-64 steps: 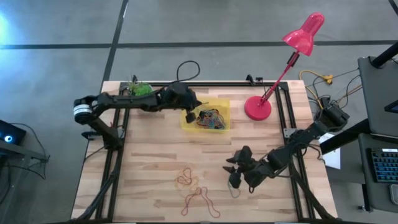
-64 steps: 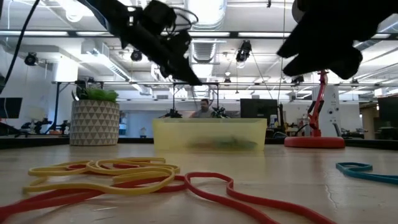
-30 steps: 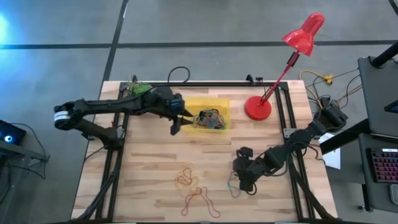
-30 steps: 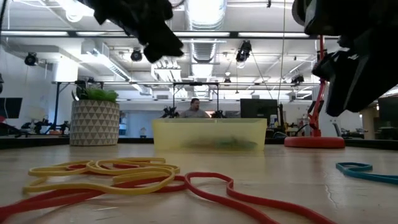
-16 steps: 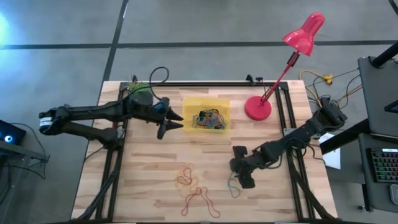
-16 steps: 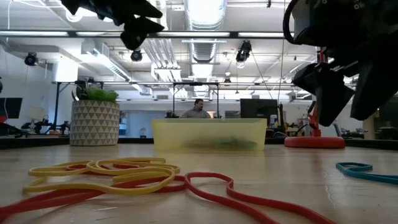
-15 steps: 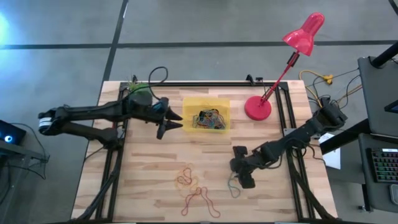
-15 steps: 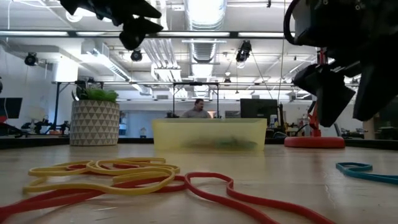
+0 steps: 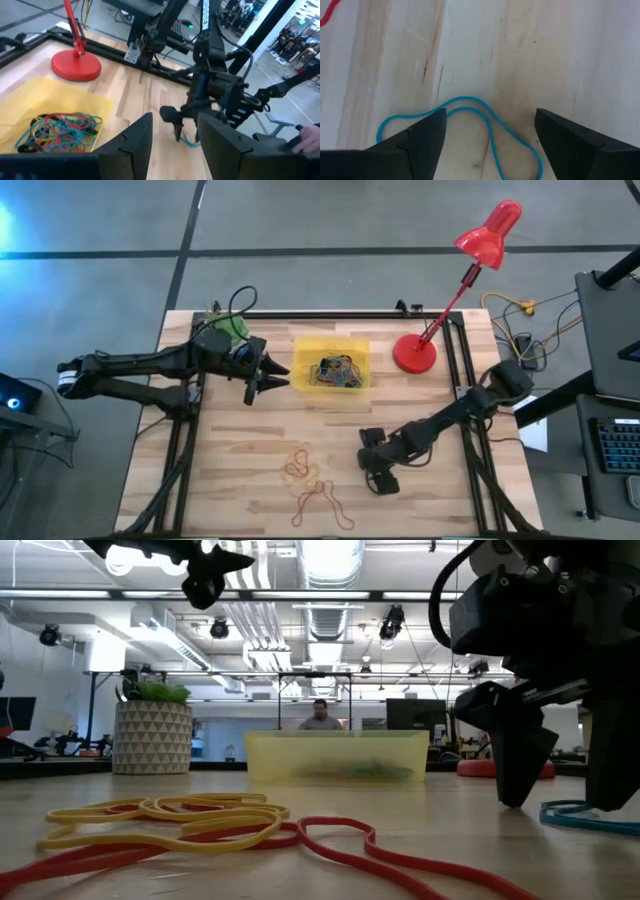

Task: Pick and place rubber bands into bin
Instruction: Put the blue rubber band into the yellow bin

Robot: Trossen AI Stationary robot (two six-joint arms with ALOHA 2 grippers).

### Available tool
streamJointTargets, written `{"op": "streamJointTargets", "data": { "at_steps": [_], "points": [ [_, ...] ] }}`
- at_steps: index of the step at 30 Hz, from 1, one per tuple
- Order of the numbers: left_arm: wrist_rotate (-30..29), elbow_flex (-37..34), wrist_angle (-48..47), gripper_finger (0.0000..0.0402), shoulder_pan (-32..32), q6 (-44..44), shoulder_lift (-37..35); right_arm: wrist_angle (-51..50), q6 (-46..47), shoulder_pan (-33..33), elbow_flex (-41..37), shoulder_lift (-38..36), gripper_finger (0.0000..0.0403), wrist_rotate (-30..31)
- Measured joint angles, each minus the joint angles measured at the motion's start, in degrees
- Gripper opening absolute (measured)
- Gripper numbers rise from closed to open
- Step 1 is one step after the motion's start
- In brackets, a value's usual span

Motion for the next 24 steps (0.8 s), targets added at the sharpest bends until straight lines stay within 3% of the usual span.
{"op": "streamJointTargets", "data": {
  "at_steps": [12,24],
  "points": [
    [-0.15,0.0,-0.08,0.0141,-0.11,-0.07,0.41,-11.56,2.47,0.69,6.7,4.15,0.0282,-0.3],
    [-0.17,0.0,-0.07,0.0141,-0.13,0.17,0.48,-24.56,12.21,1.37,9.92,6.16,0.0256,-2.2]
  ]
}}
